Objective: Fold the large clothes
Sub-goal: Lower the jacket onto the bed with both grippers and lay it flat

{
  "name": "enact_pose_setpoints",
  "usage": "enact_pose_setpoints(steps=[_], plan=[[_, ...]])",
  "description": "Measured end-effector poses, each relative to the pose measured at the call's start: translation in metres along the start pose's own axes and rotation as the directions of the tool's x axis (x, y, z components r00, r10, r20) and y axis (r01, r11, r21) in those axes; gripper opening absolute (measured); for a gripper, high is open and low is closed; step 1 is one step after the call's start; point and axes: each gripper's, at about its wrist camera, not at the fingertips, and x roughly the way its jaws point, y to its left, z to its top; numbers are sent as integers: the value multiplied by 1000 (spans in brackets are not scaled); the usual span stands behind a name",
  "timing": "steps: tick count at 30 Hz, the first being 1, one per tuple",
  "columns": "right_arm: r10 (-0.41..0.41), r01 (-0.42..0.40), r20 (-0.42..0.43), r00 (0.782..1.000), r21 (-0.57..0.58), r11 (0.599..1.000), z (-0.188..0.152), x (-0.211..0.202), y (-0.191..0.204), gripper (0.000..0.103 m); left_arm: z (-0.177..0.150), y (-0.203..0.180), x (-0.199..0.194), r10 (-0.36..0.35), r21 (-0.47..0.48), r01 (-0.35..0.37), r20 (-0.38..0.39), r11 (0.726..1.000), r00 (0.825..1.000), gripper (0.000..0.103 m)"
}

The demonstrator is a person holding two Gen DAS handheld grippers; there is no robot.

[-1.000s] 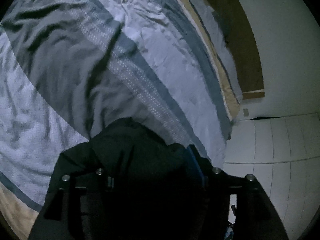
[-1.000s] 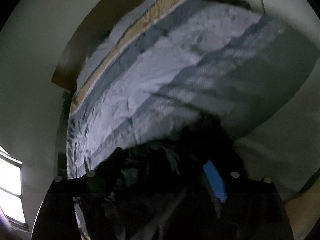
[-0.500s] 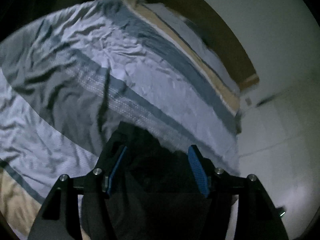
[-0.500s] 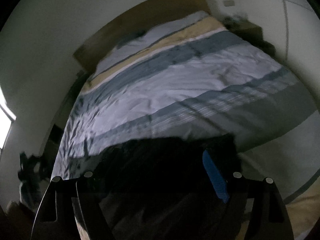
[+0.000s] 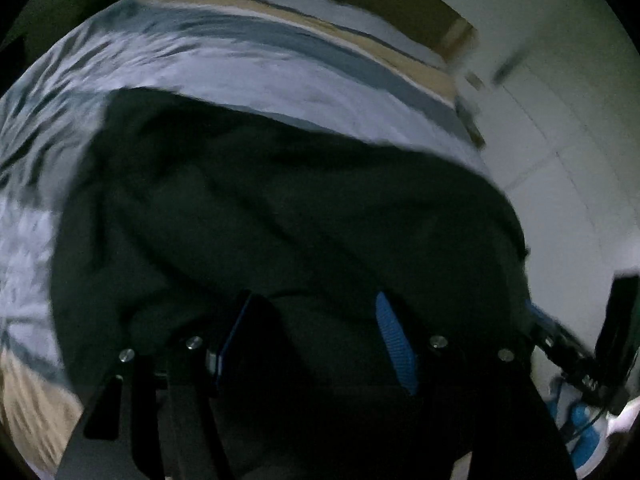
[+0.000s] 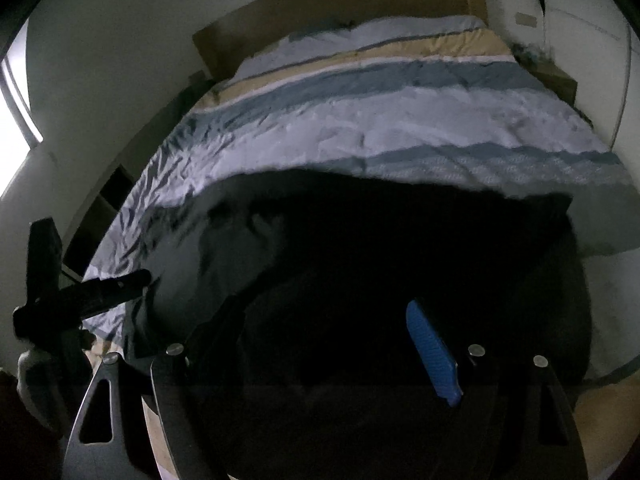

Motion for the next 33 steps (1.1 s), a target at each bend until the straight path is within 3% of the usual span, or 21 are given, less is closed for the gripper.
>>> enact_pose_setpoints(steps=[5,11,19,28,33], plan=[[-46,46,-12,999,-34,998,10,44,-2,88,22,-27,48,8,74,-6,-21,997,1000,61],[-87,87,-20,996,-1,996,53,94,-23,90,72,-35,104,54,112,-49,-39,992,998,61],[-97,102,-52,994,87,991,96,145,-66,90,122,-27,156,63,85,-58,-56,995,996,63],[-163,174,-84,983,151,973,104,155,-141,89,142,-6,175,73,116,-64,-70,991,995,65],[-237,268,-149,960,241,933,92,140,-202,89,154,35,167,189,52,-184,-119,981,975,65]])
